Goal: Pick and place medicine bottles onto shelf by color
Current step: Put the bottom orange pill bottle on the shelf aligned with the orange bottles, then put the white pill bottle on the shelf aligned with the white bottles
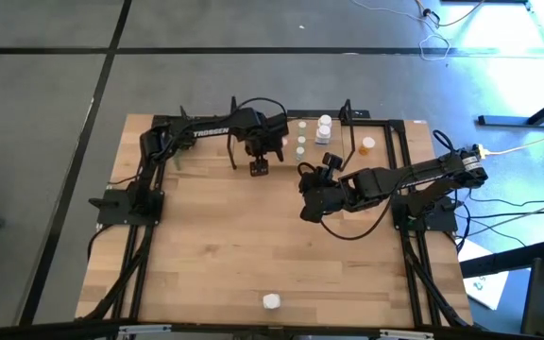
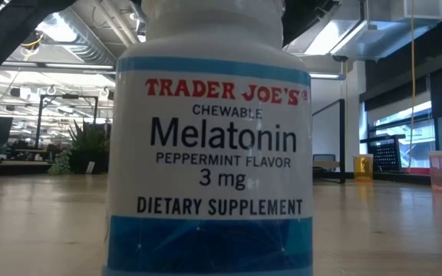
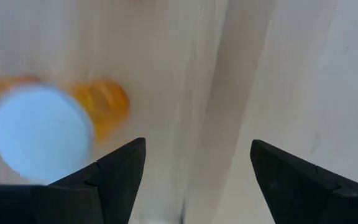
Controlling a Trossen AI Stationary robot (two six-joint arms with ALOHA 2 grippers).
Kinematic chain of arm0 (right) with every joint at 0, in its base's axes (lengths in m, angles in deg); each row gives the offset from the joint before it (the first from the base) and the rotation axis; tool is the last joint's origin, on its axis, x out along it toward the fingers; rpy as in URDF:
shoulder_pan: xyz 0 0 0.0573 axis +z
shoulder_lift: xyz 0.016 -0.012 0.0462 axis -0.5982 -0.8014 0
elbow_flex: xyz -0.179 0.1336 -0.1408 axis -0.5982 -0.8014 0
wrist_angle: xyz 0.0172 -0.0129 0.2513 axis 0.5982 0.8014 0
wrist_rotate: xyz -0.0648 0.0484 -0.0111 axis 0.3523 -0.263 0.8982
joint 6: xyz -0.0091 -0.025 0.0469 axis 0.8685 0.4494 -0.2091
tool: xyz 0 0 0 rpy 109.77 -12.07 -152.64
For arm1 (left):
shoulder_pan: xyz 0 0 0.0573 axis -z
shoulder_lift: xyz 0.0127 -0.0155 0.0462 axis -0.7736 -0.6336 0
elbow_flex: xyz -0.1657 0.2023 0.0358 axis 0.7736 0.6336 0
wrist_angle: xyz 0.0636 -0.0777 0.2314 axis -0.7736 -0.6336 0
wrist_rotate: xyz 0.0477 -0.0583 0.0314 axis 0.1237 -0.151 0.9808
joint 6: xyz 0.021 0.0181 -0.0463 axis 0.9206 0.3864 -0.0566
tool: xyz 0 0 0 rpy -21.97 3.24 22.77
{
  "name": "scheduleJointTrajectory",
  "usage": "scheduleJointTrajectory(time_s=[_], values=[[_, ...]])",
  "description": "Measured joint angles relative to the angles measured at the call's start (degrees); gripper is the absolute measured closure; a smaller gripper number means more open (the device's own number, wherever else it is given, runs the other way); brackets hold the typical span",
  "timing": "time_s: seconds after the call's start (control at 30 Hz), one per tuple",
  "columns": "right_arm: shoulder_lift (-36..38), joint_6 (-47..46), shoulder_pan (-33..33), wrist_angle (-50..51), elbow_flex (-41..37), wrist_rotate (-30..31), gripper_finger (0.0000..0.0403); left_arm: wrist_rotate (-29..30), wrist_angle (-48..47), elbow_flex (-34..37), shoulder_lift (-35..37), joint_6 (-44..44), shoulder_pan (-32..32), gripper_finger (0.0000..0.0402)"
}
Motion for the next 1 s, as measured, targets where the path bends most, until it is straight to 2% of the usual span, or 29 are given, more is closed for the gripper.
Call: scheduleJointTrajectory(time_s=[0.1,0.3,0.5,0.73,1.0], values=[[0.00,0.06,0.00,0.02,-0.01,-0.01,0.0251,0.15,-4.84,0.11,0.80,-2.22,1.25,0.0117],[-0.02,0.03,-0.01,-0.37,-0.01,0.01,0.0251,3.80,-6.28,-0.01,6.39,-6.70,6.31,0.0117],[-0.04,-0.02,0.00,-0.43,-0.01,-0.01,0.0251,6.72,-6.49,4.98,15.05,-14.86,12.23,0.0117],[-0.07,0.05,0.01,-1.32,-0.01,-0.03,0.0251,8.75,-3.28,14.12,25.07,-27.49,23.42,0.0117],[-0.07,0.01,0.01,-2.21,-0.01,-0.03,0.0251,16.27,0.87,18.93,31.59,-36.82,38.70,0.0117]])
